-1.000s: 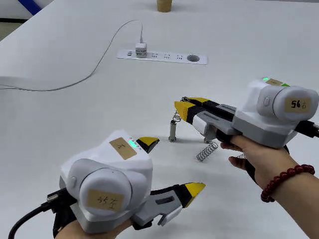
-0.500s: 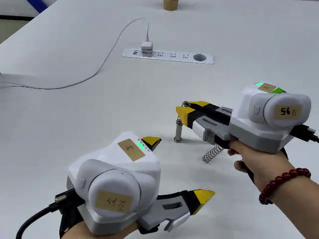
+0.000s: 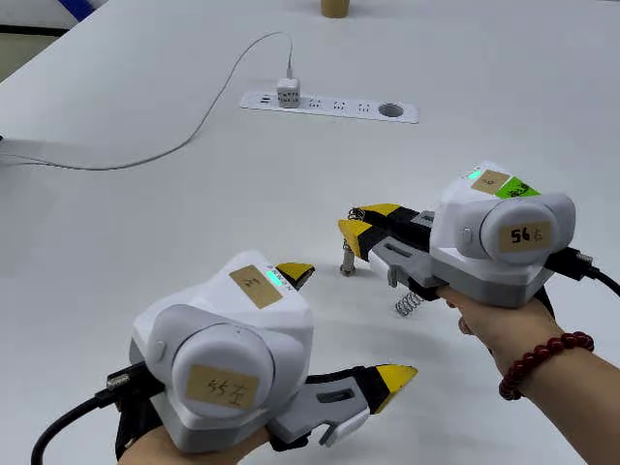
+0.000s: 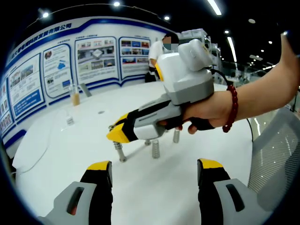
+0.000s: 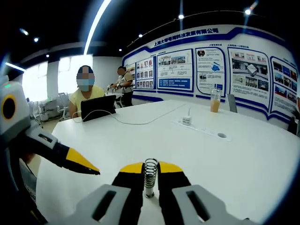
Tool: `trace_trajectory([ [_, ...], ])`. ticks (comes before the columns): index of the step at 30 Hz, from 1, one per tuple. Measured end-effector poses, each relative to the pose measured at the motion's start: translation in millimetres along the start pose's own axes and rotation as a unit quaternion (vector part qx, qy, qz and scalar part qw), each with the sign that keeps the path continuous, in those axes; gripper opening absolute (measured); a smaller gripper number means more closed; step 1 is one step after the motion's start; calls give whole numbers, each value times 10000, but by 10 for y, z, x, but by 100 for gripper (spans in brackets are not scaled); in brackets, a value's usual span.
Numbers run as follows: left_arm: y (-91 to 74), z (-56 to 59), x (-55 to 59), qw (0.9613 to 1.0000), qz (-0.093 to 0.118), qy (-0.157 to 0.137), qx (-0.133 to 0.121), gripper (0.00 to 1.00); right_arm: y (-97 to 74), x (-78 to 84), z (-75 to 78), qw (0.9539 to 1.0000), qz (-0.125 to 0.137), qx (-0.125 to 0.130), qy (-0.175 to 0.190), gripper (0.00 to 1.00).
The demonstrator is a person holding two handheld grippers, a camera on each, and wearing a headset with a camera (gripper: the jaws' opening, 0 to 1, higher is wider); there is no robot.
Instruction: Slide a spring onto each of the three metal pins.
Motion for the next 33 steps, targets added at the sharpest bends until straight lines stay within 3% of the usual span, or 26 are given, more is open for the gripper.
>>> trace_trajectory([
  [25, 14, -18, 21, 10000, -75, -13, -41, 72, 129, 229, -38, 9989, -458, -40, 90, 12],
  [33, 9, -31, 29, 9999, -83, -43, -54, 71, 149, 247, -37, 9987, -490, -35, 99, 12],
])
Point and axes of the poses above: the centre of the closed fingertips' face, and the gripper's own axes: y roughly forward along the fingers, z roughly to its right, x roughly out of its underside, the point moved 4 cm from there along -y, roughly backward along the fingers, and after that the axes turned 13 degrees about -z, right-handed, at the moved point
